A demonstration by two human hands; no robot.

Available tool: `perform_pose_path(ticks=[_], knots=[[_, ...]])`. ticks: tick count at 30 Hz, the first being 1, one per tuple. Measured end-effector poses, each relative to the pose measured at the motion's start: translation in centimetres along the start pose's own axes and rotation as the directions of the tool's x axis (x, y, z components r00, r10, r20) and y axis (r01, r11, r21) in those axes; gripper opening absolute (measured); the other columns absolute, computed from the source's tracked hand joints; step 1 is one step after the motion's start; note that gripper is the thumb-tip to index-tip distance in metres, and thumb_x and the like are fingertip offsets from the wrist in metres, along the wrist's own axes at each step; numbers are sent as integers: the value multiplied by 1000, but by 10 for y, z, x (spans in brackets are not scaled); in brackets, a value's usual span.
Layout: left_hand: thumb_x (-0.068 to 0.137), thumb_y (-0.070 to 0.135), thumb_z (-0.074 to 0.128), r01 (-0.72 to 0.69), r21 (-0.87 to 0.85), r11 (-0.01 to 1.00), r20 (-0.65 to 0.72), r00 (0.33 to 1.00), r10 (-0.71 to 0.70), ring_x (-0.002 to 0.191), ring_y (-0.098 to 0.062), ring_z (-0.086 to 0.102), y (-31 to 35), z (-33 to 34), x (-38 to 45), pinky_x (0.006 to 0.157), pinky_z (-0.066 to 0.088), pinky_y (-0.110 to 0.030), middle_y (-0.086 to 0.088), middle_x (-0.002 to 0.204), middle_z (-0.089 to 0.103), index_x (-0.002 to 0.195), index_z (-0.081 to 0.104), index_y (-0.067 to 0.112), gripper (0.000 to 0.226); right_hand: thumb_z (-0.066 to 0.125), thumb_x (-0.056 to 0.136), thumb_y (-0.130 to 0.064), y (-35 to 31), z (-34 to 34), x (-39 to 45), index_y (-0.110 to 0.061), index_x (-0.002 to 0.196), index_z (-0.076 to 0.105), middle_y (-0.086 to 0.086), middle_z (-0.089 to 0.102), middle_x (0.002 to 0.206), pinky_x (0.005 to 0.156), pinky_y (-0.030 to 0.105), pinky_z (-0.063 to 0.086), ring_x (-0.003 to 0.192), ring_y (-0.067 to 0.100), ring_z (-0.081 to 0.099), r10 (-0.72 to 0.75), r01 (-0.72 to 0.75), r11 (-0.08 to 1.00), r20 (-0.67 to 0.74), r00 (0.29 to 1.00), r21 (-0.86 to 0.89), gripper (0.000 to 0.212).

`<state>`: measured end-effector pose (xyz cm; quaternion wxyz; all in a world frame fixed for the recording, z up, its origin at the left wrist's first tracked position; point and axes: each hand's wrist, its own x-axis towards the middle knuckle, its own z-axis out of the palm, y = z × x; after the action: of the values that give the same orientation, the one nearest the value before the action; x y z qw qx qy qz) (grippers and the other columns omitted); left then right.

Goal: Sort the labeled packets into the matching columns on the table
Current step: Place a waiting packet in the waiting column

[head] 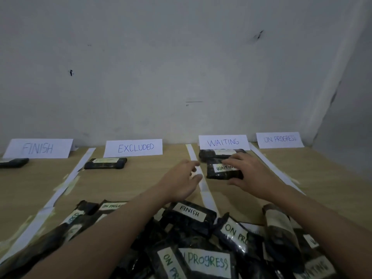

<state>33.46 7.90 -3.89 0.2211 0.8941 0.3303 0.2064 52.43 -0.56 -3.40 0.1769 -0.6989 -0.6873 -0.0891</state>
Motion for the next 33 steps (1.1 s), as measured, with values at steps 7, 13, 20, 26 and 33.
perform_pose_path(ticks=[7, 13, 20, 26, 33], knots=[[97, 33, 36, -120, 283, 952, 212, 975, 60, 126, -20, 41, -20, 17, 12, 102, 36, -36, -1, 139, 42, 138, 36, 18, 44, 70, 79, -30, 38, 31, 40, -21, 132, 48, 3, 47, 133, 100, 32, 37, 121, 19, 42, 147, -163, 985, 249, 957, 46, 58], [96, 36, 36, -140, 292, 946, 235, 969, 71, 124, -19, 43, -29, 19, 15, 101, 37, -34, 0, 136, 44, 138, 36, 21, 44, 69, 80, -25, 48, 51, 59, -22, 131, 50, 1, 47, 134, 99, 30, 36, 123, 17, 42, 107, -144, 985, 318, 942, 96, 54], [96, 34, 38, -194, 291, 937, 274, 955, 113, 125, -18, 42, -14, 20, 11, 101, 35, -34, 1, 139, 43, 138, 36, 21, 44, 70, 79, -26, 51, 37, 41, -24, 130, 49, -2, 49, 132, 99, 26, 33, 120, 13, 43, 82, -135, 977, 288, 954, 167, 55], [97, 35, 37, -290, 314, 904, 292, 936, 199, 128, -16, 40, 17, 21, 0, 102, 34, -31, 3, 141, 42, 137, 37, 22, 43, 62, 86, -19, 49, -5, -10, -22, 119, 60, -5, 57, 123, 95, 21, 33, 113, 11, 48, 7, -46, 987, 240, 971, 156, 33], [97, 37, 36, -422, 284, 861, 345, 883, 318, 122, -16, 44, 54, 33, -30, 99, 37, -34, 4, 137, 45, 135, 40, 24, 41, 55, 84, -1, 49, -46, -80, -28, 112, 64, -10, 59, 121, 98, 24, 36, 112, 6, 50, 39, -92, 982, 298, 954, 166, 40]])
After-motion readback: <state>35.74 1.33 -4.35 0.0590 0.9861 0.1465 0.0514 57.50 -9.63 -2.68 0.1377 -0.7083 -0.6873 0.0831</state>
